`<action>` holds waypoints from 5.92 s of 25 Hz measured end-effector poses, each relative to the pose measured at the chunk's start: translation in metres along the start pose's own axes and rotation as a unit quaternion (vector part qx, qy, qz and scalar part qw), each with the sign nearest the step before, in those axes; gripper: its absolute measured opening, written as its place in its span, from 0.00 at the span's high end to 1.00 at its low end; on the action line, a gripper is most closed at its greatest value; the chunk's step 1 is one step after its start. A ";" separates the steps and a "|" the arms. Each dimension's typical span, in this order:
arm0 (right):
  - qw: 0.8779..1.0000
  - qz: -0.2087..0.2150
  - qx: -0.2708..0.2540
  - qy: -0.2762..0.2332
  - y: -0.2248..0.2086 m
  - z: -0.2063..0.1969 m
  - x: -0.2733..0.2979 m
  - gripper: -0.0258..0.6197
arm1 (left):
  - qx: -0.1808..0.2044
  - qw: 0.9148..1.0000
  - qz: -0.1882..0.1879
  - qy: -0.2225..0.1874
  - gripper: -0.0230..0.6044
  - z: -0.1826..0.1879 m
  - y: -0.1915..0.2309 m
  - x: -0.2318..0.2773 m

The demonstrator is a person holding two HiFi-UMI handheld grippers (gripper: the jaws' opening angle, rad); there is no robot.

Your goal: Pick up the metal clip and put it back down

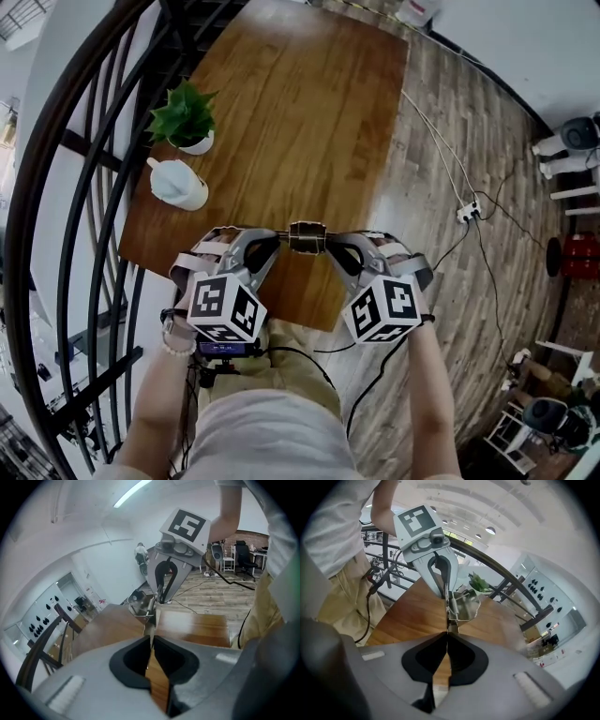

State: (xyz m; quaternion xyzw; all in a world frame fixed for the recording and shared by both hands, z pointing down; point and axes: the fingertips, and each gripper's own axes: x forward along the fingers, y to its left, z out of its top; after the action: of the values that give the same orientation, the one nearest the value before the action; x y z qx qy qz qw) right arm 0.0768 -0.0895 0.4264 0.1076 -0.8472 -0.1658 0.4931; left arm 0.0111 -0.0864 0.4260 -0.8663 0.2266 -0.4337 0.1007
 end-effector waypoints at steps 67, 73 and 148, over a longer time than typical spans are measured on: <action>0.953 0.060 0.286 -0.076 0.037 -0.039 0.100 0.77 | -0.265 0.963 -0.019 -0.033 0.74 -0.088 -0.015 0.061; 0.919 -0.046 0.362 -0.147 0.005 -0.022 0.051 0.92 | -0.324 0.939 0.040 -0.108 0.96 -0.068 0.015 0.015; 0.845 -0.272 0.407 -0.216 0.007 0.041 -0.126 0.93 | -0.220 0.943 0.099 -0.229 0.96 0.040 0.026 -0.134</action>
State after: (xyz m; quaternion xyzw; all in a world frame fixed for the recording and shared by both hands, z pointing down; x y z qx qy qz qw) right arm 0.1023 -0.0322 0.3099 0.4864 -0.8604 0.0478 0.1444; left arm -0.0352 -0.0459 0.2973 -0.9160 0.3717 -0.1512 -0.0010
